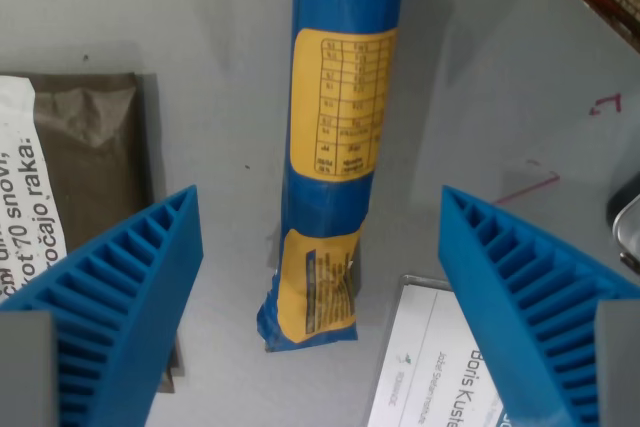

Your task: Move above the blue bag

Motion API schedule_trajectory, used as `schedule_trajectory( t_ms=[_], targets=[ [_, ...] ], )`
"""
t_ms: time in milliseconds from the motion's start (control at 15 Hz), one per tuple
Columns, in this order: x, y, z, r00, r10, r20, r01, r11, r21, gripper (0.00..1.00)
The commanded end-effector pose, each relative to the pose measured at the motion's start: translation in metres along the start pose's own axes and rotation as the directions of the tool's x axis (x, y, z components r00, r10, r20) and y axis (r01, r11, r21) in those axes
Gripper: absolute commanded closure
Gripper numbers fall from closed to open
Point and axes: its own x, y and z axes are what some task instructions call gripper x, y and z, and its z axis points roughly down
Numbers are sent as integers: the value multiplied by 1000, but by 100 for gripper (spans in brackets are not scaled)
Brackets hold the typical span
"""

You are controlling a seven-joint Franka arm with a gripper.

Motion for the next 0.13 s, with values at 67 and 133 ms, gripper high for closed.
schedule_trajectory(
  t_ms=[67, 133],
  targets=[
    [6, 5, 2, 999, -39, 6, 39, 999, 3, 0],
    [6, 5, 2, 999, -39, 6, 39, 999, 3, 0]
  ],
)
